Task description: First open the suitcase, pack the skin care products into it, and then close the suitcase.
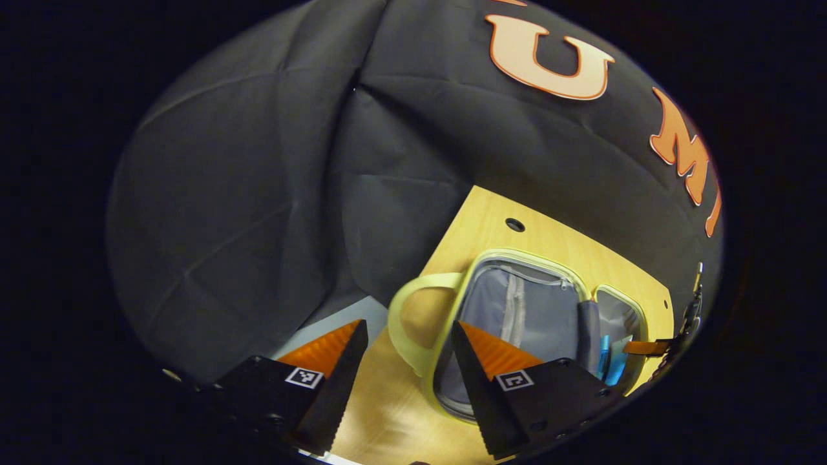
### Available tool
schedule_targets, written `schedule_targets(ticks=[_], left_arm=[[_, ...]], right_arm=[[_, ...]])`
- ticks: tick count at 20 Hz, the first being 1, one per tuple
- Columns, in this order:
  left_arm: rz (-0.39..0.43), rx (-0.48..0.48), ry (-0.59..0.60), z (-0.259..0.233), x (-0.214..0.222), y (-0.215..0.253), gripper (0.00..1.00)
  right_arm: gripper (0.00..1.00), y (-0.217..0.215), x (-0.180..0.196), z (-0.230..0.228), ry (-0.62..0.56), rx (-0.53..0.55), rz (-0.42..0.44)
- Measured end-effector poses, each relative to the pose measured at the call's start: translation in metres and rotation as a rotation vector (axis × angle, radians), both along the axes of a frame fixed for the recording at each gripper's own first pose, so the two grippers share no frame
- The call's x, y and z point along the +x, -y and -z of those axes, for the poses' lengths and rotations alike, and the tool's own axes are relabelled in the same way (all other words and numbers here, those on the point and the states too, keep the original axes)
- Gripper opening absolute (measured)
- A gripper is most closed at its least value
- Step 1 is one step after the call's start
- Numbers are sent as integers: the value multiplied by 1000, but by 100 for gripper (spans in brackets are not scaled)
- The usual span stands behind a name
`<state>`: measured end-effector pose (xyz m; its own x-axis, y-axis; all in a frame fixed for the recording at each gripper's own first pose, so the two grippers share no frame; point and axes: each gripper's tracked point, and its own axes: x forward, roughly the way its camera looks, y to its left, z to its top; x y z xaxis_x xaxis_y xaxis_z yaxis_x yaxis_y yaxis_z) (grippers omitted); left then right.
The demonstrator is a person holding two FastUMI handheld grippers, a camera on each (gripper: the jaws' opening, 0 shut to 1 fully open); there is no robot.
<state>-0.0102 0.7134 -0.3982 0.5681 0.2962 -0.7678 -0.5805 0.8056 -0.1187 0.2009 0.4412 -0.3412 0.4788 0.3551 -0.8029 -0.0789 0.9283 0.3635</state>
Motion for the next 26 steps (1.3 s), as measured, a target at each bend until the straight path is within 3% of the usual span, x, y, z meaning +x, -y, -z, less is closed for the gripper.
schedule_targets(ticks=[2,3,5,6,8,9,10,15,17,20,22,23,26], left_arm=[[-15,-8,4,6,6,-14,82],[-17,-31,5,12,7,-14,82],[-24,-80,-13,30,9,-15,87],[-24,-96,-35,42,10,-15,83],[-18,-113,-46,55,16,-17,83],[-11,-127,-46,59,19,-17,88],[-4,-141,-51,63,23,-16,83],[-27,-220,-82,85,26,-24,83],[-58,-343,-80,94,30,-9,57],[-91,-400,-16,85,36,-15,57],[-162,-461,6,81,32,-5,22],[-175,-489,41,93,40,-10,20],[-187,-546,155,67,47,-9,15]], right_arm=[[40,11,-5,-16,30,6,-15],[37,18,-6,-26,54,3,-15],[51,35,-6,-49,118,-5,0],[60,41,-3,-63,158,2,10],[61,56,-1,-87,211,13,38],[70,62,0,-99,232,23,56],[74,68,2,-109,254,25,78],[83,107,15,-165,422,-23,141],[86,122,15,-182,471,-62,143],[86,136,11,-197,487,-67,167],[87,140,10,-195,485,-61,182],[87,141,8,-194,483,-62,184],[87,138,3,-191,477,-74,157]])
